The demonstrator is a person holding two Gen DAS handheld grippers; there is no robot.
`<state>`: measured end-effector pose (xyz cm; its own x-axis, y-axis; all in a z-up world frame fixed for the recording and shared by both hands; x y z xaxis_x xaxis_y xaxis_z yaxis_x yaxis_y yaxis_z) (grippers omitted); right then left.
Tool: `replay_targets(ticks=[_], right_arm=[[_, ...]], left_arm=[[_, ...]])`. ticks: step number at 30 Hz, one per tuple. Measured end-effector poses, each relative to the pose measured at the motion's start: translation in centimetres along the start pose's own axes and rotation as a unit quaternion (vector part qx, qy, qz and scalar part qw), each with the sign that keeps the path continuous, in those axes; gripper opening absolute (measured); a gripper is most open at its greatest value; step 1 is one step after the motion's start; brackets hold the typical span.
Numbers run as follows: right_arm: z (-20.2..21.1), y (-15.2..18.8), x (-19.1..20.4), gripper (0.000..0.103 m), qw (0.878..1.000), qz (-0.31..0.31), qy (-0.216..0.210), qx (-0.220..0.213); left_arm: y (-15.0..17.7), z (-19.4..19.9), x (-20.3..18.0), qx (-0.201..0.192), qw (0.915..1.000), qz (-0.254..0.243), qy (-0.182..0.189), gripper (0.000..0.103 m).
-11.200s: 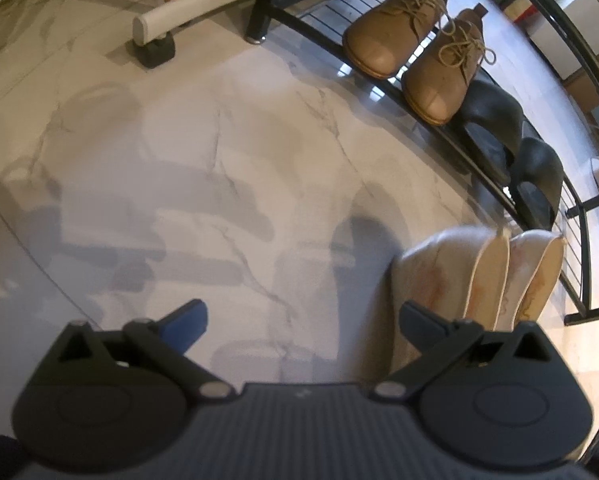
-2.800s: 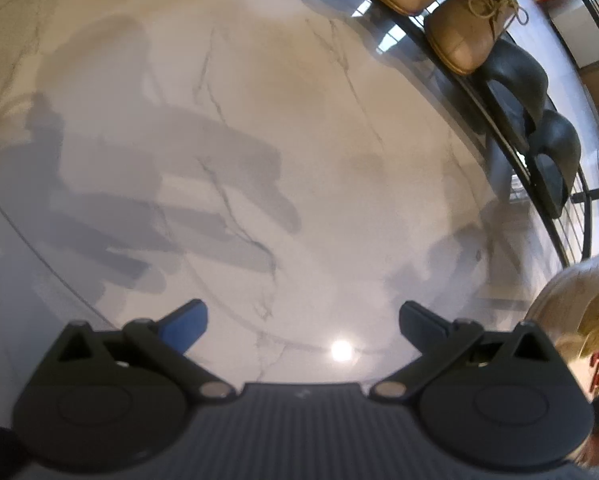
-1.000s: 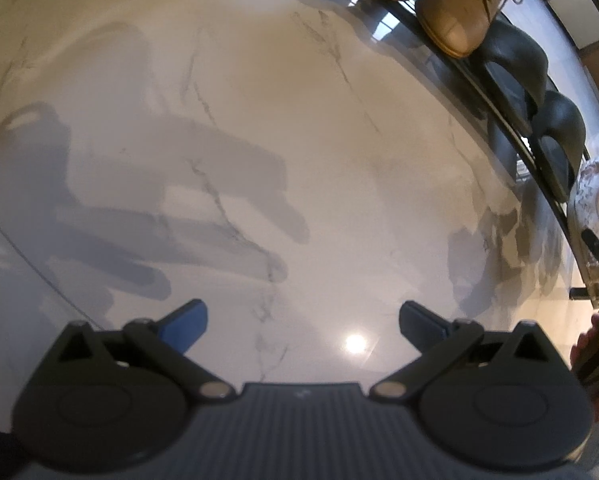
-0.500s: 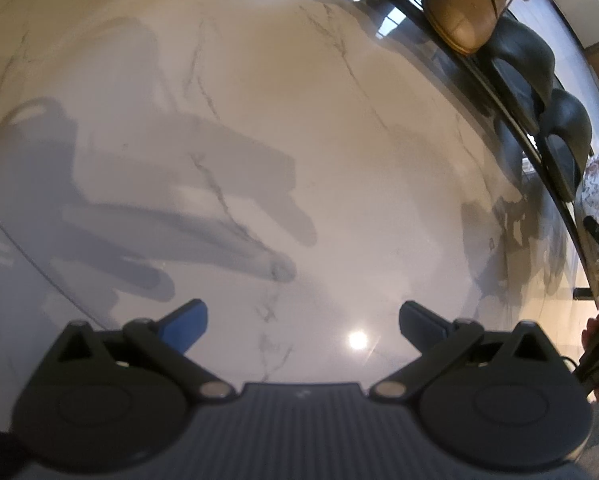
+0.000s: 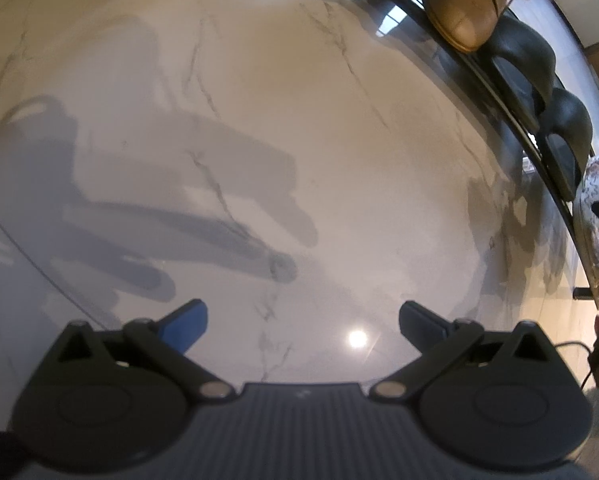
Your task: Organize scattered shoes
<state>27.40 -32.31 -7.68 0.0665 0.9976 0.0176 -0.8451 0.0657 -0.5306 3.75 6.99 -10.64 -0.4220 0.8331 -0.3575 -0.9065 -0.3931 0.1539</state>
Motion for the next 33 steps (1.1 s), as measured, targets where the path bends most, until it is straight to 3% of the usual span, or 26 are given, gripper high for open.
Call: replay_targets(ticks=[6, 8, 10, 13, 17, 21, 24, 26, 27, 30, 33], right_arm=[[-1.5, -1.0, 0.3, 0.084, 0.999, 0.011, 0.012, 0.049], [-1.6, -1.0, 0.5, 0.070, 0.998, 0.023, 0.018, 0.052], [-1.1, -0.9, 0.6, 0.062, 0.998, 0.022, 0.020, 0.050], [-0.5, -0.5, 0.6, 0.056, 0.999, 0.018, 0.017, 0.022], [1.2, -0.3, 0.4, 0.039, 0.999, 0.019, 0.006, -0.042], [0.6, -0.9, -0.2, 0.039, 0.999, 0.010, 0.001, -0.040], [0.3, -1.4, -0.7, 0.051, 1.000, -0.006, -0.012, -0.025], [0.2, -1.6, -0.9, 0.071, 1.000, -0.009, -0.012, -0.014], [0.0, -1.7, -0.6, 0.074, 1.000, 0.002, -0.010, -0.009], [-0.7, -2.2, 0.3, 0.079, 0.999, 0.035, 0.004, 0.009], [-1.2, -2.2, 0.9, 0.076, 0.998, 0.059, 0.024, 0.021]], left_arm=[[0.0, -0.1, -0.2, 0.002, 1.0000, -0.003, 0.000, 0.102], [0.1, -0.1, -0.2, 0.002, 1.0000, -0.003, 0.001, 0.102], [0.1, -0.1, -0.2, 0.002, 1.0000, -0.002, 0.002, 0.102], [0.1, -0.1, -0.2, 0.002, 1.0000, 0.000, 0.003, 0.102], [0.1, -0.2, -0.3, 0.003, 1.0000, -0.003, 0.002, 0.102], [0.1, -0.3, -0.2, 0.004, 1.0000, -0.001, 0.001, 0.102], [0.1, -0.3, -0.1, 0.005, 1.0000, 0.002, 0.001, 0.102], [0.1, -0.4, -0.2, 0.007, 1.0000, 0.001, 0.001, 0.102], [0.1, -0.4, -0.2, 0.007, 1.0000, 0.001, 0.001, 0.102], [0.1, -0.4, -0.2, 0.008, 1.0000, -0.001, 0.002, 0.102], [0.0, -0.4, 0.0, 0.010, 0.9999, 0.003, 0.002, 0.102]])
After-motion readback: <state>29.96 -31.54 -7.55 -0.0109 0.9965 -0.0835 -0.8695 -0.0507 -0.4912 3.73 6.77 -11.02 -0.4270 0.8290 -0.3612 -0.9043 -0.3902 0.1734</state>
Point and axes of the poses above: each gripper's, at about its wrist camera, not at the fingertips, and z roughly against the way its jaws point, x to its left, y to its underside, the point moved 8 cm from there along -z, roughly the way its jaws point, and after that the axes turned 15 degrees about x, right-handed, at the moved point
